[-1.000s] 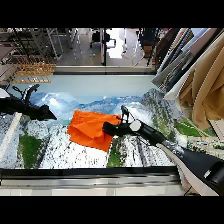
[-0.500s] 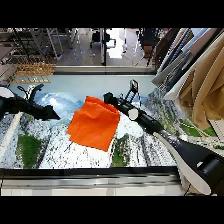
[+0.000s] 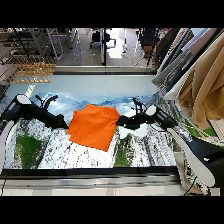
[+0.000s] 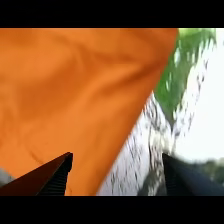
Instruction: Fold the clothes and pants, and hang the long-sleeved shirts on hangers.
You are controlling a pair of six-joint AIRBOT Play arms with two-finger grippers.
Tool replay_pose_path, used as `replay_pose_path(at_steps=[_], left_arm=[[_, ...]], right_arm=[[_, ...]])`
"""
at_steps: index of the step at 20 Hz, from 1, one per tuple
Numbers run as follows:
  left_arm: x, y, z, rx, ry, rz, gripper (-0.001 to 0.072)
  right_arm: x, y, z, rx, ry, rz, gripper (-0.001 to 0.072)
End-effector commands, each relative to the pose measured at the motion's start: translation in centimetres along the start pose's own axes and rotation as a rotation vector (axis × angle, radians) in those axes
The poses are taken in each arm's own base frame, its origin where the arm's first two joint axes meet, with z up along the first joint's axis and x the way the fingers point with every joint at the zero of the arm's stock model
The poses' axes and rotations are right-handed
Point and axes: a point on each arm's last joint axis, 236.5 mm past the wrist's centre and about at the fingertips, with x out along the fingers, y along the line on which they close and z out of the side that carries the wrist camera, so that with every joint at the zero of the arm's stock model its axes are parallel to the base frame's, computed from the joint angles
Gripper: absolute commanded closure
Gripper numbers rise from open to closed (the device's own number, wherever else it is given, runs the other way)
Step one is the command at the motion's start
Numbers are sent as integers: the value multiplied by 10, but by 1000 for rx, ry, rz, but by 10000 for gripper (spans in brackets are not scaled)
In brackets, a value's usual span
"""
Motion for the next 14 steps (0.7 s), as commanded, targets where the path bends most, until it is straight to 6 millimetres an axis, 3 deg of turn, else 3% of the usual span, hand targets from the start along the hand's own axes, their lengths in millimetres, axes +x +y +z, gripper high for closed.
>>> replay_pose_path(at_steps=[1,4,7,9,10,12,14], left_arm=[[5,2,-1,-7,4,2,697],[7,-1,-4,-2,17,-4,698],[8,-7,-7,2,35,-20,698],[8,-7,-7,2,34,-21,697],[8,-8,-7,1,34,-24,698],[7,-12,-8,2,39,-41,697],[5,-17,-18,5,79,-59,698]], right_arm=[[14,4,-35,6,107,130,83],[49,9,-25,42,51,198,83],[70,29,-10,92,12,297,88],[82,45,-4,63,16,314,158],[86,53,3,39,-1,315,268],[80,68,29,-25,-77,304,699],[59,76,44,-58,-101,272,701]])
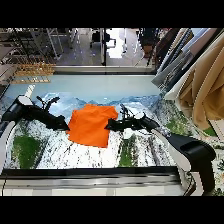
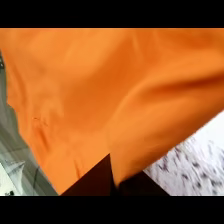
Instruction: Fold the clothes and pants, and hang the long-sleeved shirts on hangers.
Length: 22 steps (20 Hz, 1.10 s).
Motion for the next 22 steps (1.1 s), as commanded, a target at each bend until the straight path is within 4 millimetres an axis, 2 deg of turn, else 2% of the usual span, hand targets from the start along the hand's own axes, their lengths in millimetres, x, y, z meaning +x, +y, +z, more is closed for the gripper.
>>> replay_pose_path(at_steps=[1,2,3,5,7,9,10,11,12,13,14,16,18,20,22], left_arm=[[-3,-11,-15,6,59,-33,698],[-6,-14,-18,16,62,-33,699],[-11,-19,-18,36,44,-27,699],[-26,-32,-18,85,-22,0,699],[-40,-48,-26,138,-69,20,699],[-49,-60,-39,176,-96,34,699],[-52,-65,-45,184,-105,37,698],[-53,-68,-51,193,-110,40,698],[-53,-71,-57,207,-111,41,698],[-52,-72,-62,211,-110,41,698],[-50,-72,-66,208,-107,40,698],[-46,-70,-71,198,-95,35,699],[-44,-69,-73,193,-89,32,698],[-44,-69,-72,197,-91,32,698],[-44,-68,-71,198,-97,35,698]], right_arm=[[-25,21,32,-73,-58,-67,702],[-48,27,35,-120,-61,-108,702],[-78,38,38,-168,-73,-139,703],[-152,58,46,-207,-143,-199,703],[-242,75,55,-198,-290,-259,704],[-338,87,49,-161,-462,-319,704],[-382,89,39,-139,-542,-362,704],[-428,84,22,-105,-623,-433,704],[-464,76,3,-57,-684,-511,704],[-496,63,-23,6,-729,-596,704],[-520,47,-52,90,-760,-666,704],[-540,12,-106,273,-805,-752,705],[-548,-25,-156,470,-900,-824,704],[-540,-67,-206,661,-935,-893,703],[-509,-111,-269,925,-880,-936,704]])
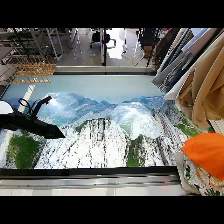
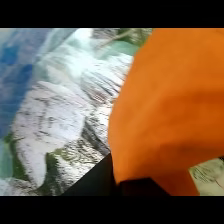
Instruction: Fold the clothes and pants, and hang the long-sleeved shirts on hangers.
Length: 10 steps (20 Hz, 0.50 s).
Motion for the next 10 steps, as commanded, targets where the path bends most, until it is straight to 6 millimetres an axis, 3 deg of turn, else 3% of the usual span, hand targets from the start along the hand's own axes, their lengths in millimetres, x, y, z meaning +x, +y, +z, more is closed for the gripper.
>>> replay_pose_path(at_steps=[1,3,4,5,6,8,10], left_arm=[[0,0,0,10,-5,2,699],[0,0,0,13,-5,2,698],[0,0,0,13,-5,2,698],[0,0,0,13,-5,2,698],[0,0,0,12,-5,2,698],[0,0,0,12,-5,2,698],[0,0,0,13,-5,2,698]], right_arm=[[24,-104,-91,289,131,-299,703],[40,-141,-132,401,228,-403,700],[48,-154,-141,432,242,-432,650],[54,-163,-136,437,221,-443,383],[55,-168,-122,428,182,-444,-8],[49,-167,-75,356,90,-410,2],[39,-139,-16,309,15,-271,4]])
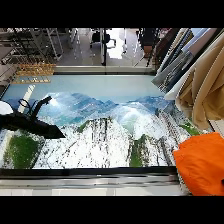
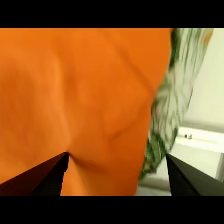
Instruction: Fold the clothes and pants, and hang the long-sleeved shirts on hangers.
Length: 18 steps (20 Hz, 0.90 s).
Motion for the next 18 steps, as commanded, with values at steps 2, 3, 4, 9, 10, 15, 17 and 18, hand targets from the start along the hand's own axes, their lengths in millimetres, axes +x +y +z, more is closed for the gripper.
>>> replay_pose_path(at_steps=[2,3,4,9,10,15,17,18], left_arm=[[0,0,0,1,-1,0,698],[0,0,0,0,0,0,698],[-1,0,0,0,-2,1,697],[-40,96,-4,-111,-1,459,701],[-67,126,-5,-169,-31,635,700],[-170,151,22,-173,-353,975,697],[-176,145,21,-166,-373,980,697],[-176,145,21,-166,-374,980,697]], right_arm=[[-57,104,87,-5,-117,446,9],[-83,150,101,-1,-118,652,31],[-105,186,104,-20,-95,812,76],[-57,270,-23,-748,162,777,86],[-35,274,-50,-895,185,702,86],[10,353,-144,-1347,-56,692,316],[0,400,-148,-1349,-252,781,481],[-6,417,-141,-1311,-331,814,611]])
